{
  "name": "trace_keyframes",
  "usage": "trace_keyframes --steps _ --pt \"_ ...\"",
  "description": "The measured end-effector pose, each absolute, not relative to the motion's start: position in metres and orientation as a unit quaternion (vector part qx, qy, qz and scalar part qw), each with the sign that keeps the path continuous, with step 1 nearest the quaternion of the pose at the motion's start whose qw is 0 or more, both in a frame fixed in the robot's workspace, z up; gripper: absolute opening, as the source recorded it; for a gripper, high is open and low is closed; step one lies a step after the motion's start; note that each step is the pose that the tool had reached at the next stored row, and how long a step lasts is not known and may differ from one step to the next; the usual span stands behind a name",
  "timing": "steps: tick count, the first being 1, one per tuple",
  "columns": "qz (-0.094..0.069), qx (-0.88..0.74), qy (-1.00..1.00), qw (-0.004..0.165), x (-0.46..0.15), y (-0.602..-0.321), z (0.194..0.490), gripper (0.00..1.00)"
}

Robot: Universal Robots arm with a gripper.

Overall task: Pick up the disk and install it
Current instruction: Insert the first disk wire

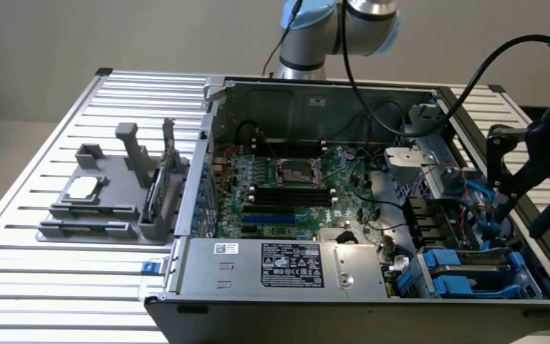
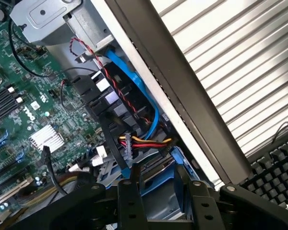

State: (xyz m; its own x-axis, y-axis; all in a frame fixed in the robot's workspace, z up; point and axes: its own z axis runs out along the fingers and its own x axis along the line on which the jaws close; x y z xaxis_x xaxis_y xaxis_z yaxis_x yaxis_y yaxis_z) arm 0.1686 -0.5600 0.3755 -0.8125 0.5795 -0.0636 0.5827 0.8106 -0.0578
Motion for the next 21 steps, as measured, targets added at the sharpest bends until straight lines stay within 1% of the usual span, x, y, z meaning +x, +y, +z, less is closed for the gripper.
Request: trace_keyframes --steps 12,21 --pt "-0.038 0.348 0.937 0.02 0.17 -0.56 0.358 0.41" --pt "-0.04 0.38 0.924 0.019 0.172 -0.56 0.356 0.41"
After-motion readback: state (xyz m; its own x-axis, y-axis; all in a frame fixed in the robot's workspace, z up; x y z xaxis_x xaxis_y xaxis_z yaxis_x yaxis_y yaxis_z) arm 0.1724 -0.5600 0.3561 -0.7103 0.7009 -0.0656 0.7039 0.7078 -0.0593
